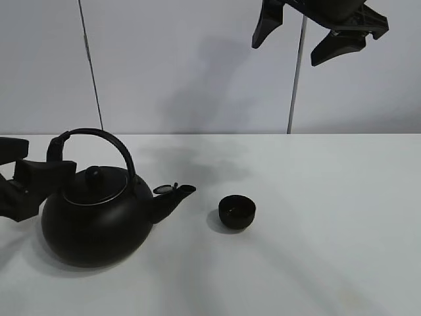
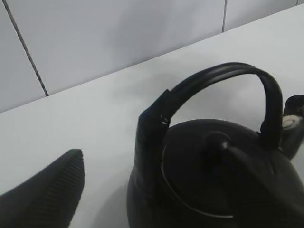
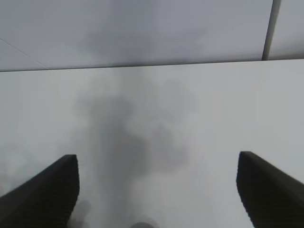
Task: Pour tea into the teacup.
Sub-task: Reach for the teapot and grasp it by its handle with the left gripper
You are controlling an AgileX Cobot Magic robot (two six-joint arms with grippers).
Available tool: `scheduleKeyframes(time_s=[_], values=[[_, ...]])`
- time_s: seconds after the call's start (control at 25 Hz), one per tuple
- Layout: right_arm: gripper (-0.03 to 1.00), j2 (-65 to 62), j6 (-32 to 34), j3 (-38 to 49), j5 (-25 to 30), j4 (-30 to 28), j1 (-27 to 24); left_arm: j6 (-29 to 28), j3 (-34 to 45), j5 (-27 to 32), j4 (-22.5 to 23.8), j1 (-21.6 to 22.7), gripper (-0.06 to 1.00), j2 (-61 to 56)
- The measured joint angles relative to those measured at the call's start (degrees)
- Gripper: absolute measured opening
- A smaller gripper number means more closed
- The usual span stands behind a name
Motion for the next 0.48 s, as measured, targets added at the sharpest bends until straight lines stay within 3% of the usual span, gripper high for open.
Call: scheduleKeyframes(time_s=[0.48], values=[[0.62,0.0,0.0,0.0,0.0,0.0,0.0,0.0,-3.8,-0.3,-0.2,0.0,0.57,3.8]])
